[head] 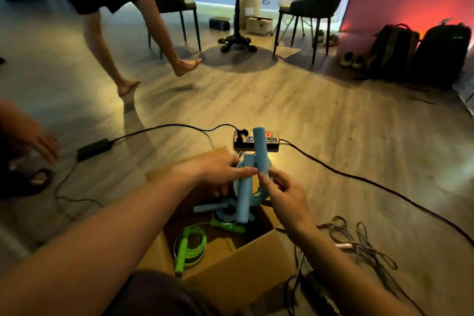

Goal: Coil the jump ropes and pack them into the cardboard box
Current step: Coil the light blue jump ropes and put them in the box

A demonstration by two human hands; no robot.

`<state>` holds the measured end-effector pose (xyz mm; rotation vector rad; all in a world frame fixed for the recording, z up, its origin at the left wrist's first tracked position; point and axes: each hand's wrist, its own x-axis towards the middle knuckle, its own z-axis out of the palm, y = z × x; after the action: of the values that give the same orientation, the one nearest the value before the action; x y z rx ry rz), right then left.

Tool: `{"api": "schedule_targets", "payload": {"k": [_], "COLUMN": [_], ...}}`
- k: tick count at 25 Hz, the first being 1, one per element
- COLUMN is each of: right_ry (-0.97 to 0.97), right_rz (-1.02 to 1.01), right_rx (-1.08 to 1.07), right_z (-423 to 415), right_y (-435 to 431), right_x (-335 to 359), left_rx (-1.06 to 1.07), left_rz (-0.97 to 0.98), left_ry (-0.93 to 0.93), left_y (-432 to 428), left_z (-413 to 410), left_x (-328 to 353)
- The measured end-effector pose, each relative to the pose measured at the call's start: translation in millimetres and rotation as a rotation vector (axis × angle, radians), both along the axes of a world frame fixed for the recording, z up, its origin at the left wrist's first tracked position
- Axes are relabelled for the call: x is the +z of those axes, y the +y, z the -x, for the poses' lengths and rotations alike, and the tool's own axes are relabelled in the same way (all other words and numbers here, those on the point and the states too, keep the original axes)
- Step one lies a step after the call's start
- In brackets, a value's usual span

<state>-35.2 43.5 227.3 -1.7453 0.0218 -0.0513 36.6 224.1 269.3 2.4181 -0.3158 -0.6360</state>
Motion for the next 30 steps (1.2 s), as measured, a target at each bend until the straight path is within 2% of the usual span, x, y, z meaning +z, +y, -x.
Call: {"api": "schedule_targets", "payload": {"k": [6,9,11,16,18,21,24,27,28,30], "right_ry": [0.258,0.325,0.352,0.446,0.498,0.511,0.475,0.374,0.389,0.52], "right_rz": [0.201,0.318,0.364,0.473,0.511,0.586,0.674,1.019,1.07,1.032], "right_rx": [0.198,0.279,0.35,0.591,0.662,0.711,0.696,0.674,0.649,0.604], "right_z": [-45,-68,-85,-111,-110,-112,-115,-105,-104,-107], "right_y": [42,56,69,98,100,103,117,127,126,122], "right_x": [-102,-151,-182,-242,-261,-278,-280,-279,-279,-280], "left_rx": [0.161,0.288,0.417,0.714,0.756,0.814,0.881,0.834,0.816,0.8], "left_rz": [-0.076,0.044,0.107,0.106,0.09,0.077,0.07,-0.133,-0.198,-0.25], "left_ry": [0.192,0.36,0.457,0.624,0.685,0.672,0.568,0.408,0.375,0.361], "left_y": [52,67,78,101,103,97,93,91,90,87], "left_z": [-8,-14,-16,-8,-3,2,0,-1,-1,-2], "left_x": [-128,-182,-210,-266,-286,-304,-311,-314,-313,-309]}}
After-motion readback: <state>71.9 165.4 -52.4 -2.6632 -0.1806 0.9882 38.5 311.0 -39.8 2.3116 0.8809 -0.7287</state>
